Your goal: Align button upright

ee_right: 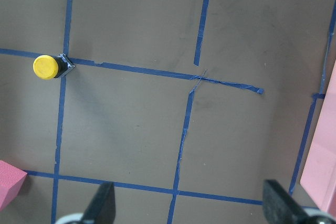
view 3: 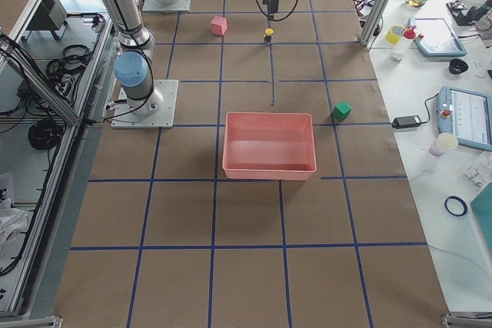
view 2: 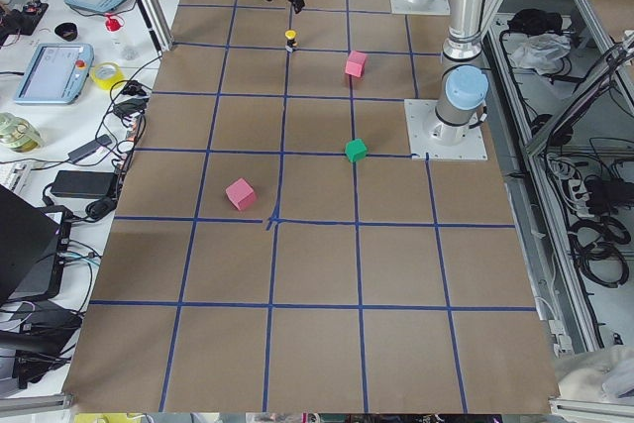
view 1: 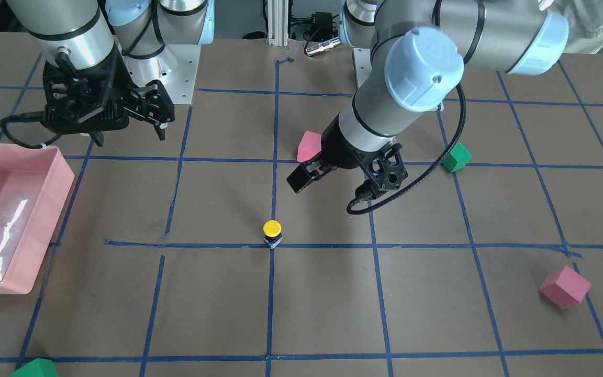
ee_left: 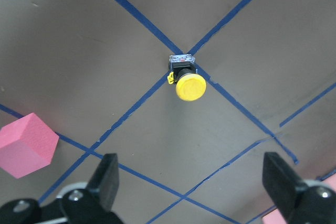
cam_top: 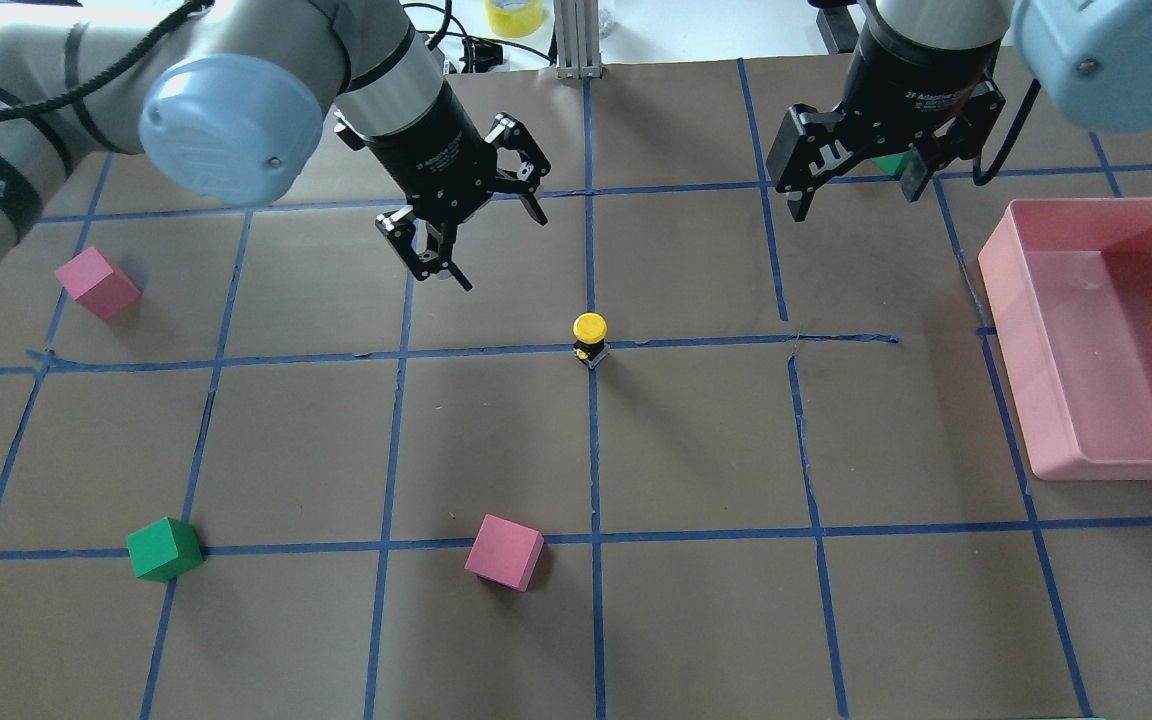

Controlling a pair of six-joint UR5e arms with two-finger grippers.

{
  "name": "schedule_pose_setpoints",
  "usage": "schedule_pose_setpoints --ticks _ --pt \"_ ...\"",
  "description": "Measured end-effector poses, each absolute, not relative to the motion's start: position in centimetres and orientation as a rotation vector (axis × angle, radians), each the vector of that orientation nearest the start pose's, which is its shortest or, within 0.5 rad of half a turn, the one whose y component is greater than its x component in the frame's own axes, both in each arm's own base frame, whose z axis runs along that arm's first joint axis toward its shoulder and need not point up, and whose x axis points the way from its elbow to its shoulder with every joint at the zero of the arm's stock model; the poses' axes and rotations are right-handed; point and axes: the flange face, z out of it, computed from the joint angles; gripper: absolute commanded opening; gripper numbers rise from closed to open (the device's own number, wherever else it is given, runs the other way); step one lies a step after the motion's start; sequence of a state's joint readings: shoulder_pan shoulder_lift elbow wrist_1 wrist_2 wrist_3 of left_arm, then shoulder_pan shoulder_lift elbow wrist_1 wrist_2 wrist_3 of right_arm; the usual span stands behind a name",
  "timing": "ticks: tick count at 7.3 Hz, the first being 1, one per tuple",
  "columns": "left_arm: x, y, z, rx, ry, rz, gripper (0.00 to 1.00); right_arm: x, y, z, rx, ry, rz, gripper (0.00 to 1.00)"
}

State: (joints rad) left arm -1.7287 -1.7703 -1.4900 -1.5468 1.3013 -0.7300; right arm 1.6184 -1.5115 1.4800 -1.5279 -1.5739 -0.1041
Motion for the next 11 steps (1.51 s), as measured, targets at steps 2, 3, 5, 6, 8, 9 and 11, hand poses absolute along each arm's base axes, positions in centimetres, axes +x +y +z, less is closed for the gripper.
schedule_pose_setpoints --ticks 2,3,5,6,8,9,11 --pt "-22.2 -48.9 47.8 -0.438 3.19 0.175 1.0 15.7 -50.9 49.9 -0.237 3.135 0.016 1.0" --pt "-21.1 -47.4 49.9 -0.213 3.158 0.082 1.0 15.7 -50.9 49.9 -0.238 3.135 0.015 1.0" --pt "-19.3 -46.2 53.0 0.07 3.115 -0.085 1.0 15.8 -51.1 50.1 -0.231 3.129 -0.016 1.0" --pt "-17.7 -46.8 53.6 0.133 3.105 -0.143 1.0 15.9 -51.3 50.3 -0.235 3.127 -0.044 1.0" --pt "-14.6 -48.0 53.6 0.152 3.103 -0.187 1.0 15.9 -51.3 50.3 -0.233 3.126 -0.055 1.0" --pt "-14.2 -48.2 53.5 0.155 3.104 -0.188 1.0 15.9 -51.3 50.3 -0.235 3.127 -0.053 1.0" --pt "-14.1 -48.4 53.0 0.16 3.108 -0.176 1.0 15.8 -51.4 50.2 -0.24 3.127 -0.052 1.0"
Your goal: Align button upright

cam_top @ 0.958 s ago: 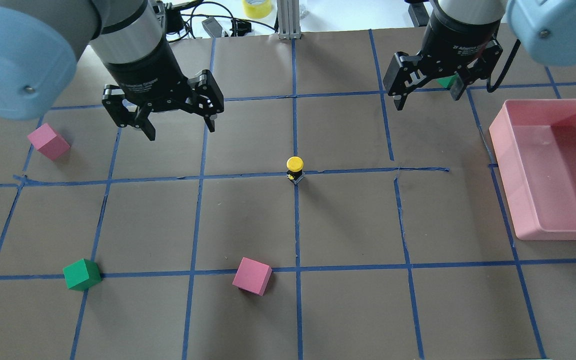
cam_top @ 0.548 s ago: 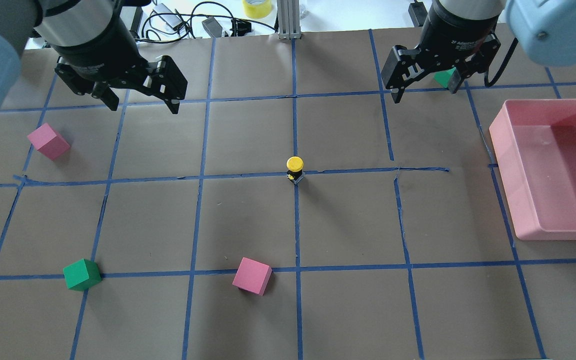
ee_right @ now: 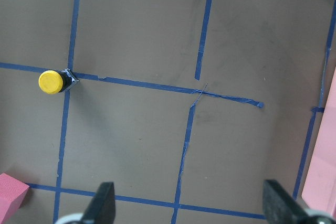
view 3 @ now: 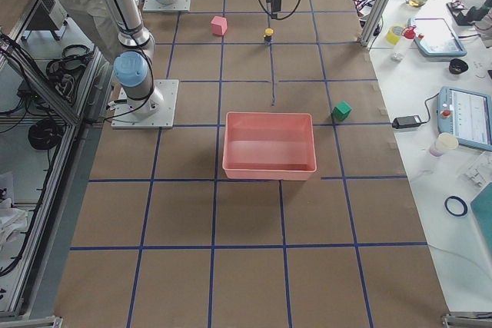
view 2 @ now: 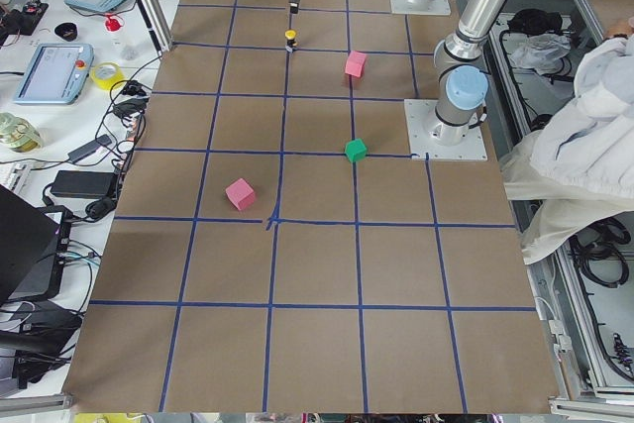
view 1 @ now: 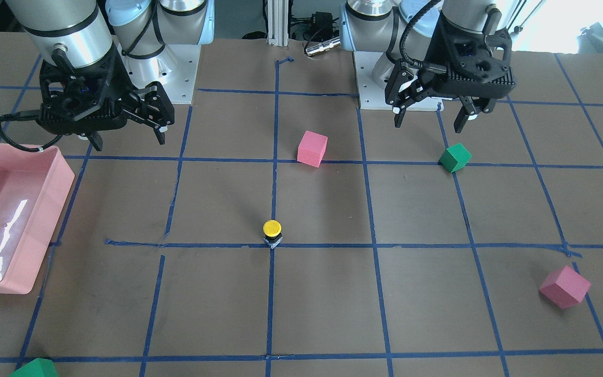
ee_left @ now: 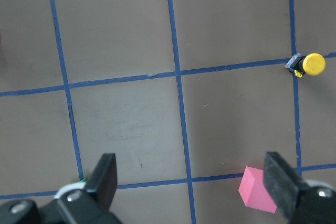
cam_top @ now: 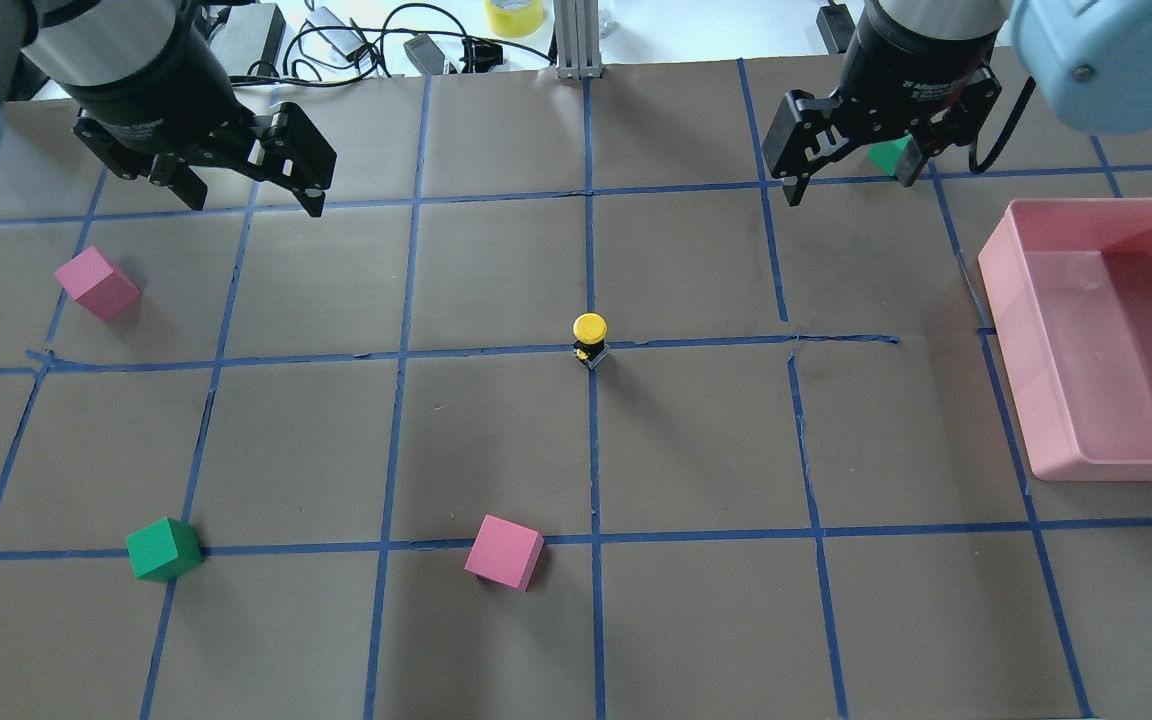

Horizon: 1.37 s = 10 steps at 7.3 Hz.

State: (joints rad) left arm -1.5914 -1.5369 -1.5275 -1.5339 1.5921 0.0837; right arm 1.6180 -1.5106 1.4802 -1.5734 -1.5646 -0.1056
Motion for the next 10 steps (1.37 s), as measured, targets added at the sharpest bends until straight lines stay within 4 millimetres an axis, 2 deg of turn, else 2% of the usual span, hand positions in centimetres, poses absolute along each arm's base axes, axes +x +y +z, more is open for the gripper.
schedule_pose_setpoints --ticks 3,10 --pt "-14.6 -48.3 51.3 0.167 3.16 -0.134 1.0 15.8 -51.4 50.3 -0.246 3.126 -0.056 1.0" --pt "-14.6 -48.2 51.3 0.153 3.161 -0.174 1.0 15.8 -51.3 50.3 -0.247 3.126 -0.059 1.0"
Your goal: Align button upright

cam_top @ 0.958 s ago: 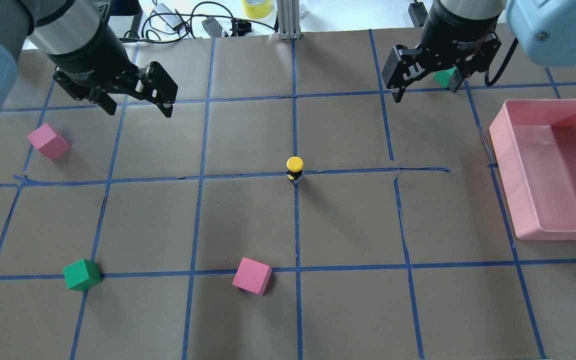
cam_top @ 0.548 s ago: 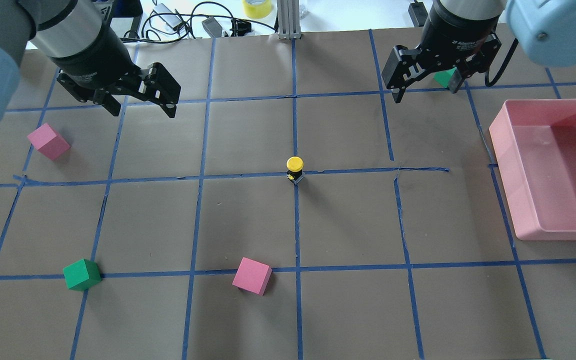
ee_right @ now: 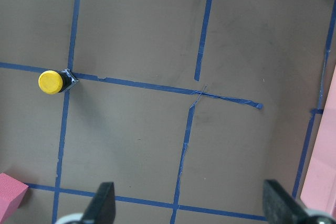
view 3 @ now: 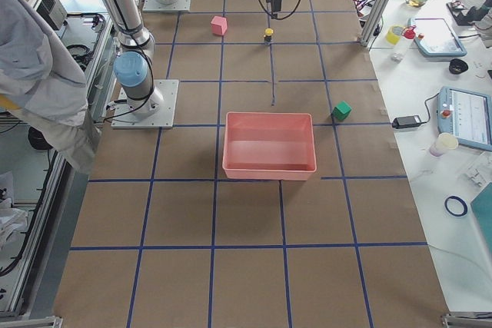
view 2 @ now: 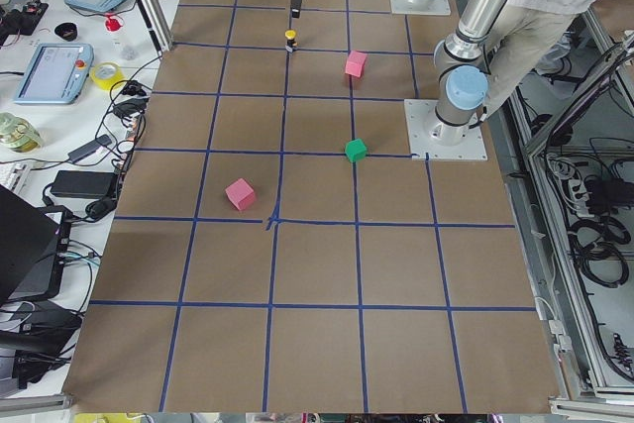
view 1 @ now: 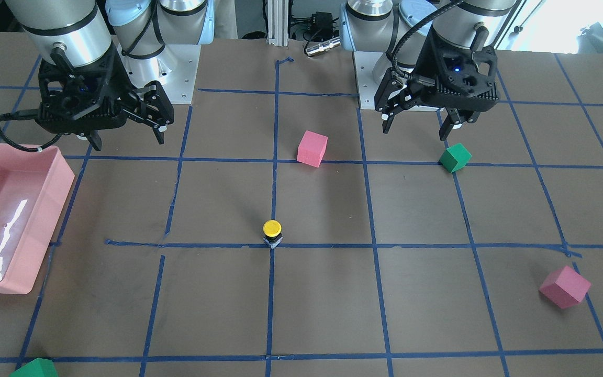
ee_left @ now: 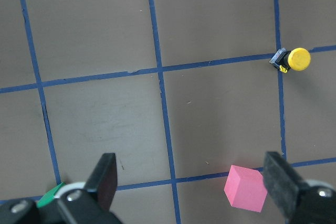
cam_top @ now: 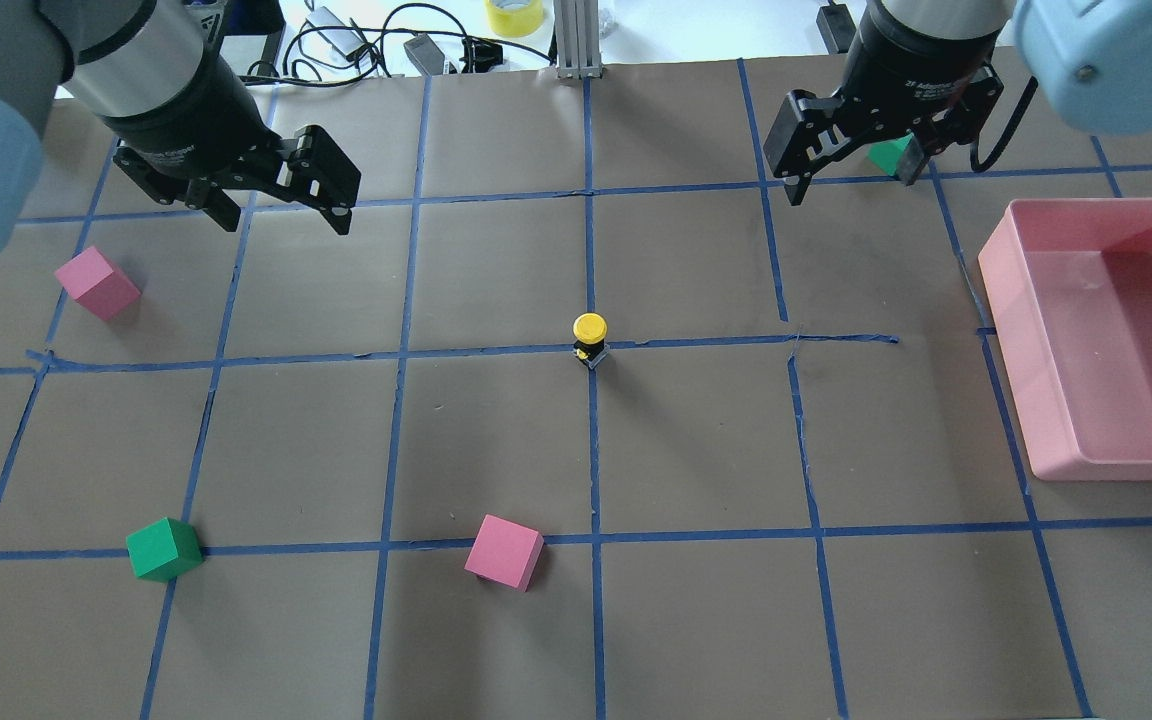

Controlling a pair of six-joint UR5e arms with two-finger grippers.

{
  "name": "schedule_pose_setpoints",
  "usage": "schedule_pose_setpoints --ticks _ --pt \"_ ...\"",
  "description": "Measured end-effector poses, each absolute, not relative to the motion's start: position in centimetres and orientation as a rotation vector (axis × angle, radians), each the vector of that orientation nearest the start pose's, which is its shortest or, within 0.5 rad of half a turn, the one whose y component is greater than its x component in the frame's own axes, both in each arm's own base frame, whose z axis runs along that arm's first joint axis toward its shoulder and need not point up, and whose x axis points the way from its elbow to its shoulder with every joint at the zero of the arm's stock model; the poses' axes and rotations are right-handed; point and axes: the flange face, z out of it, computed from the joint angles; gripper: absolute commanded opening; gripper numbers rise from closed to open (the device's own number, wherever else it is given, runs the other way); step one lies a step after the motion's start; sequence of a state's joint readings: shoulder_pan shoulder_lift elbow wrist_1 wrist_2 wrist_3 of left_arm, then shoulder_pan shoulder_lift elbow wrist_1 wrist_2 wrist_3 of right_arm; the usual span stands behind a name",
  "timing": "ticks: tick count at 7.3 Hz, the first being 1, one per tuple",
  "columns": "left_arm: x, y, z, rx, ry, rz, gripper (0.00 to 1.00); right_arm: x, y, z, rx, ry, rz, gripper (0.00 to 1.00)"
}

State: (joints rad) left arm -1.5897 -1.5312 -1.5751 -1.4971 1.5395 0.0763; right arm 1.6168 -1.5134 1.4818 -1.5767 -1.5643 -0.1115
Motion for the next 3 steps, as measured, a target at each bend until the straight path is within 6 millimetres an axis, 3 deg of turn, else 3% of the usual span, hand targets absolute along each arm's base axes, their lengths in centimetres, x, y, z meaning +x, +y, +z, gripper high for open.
schedule_pose_setpoints --ticks 3 --pt "-14.27 -48.13 51.59 0.153 3.145 -0.19 1.0 15.8 -51.31 50.31 -0.247 3.124 -0.058 1.0"
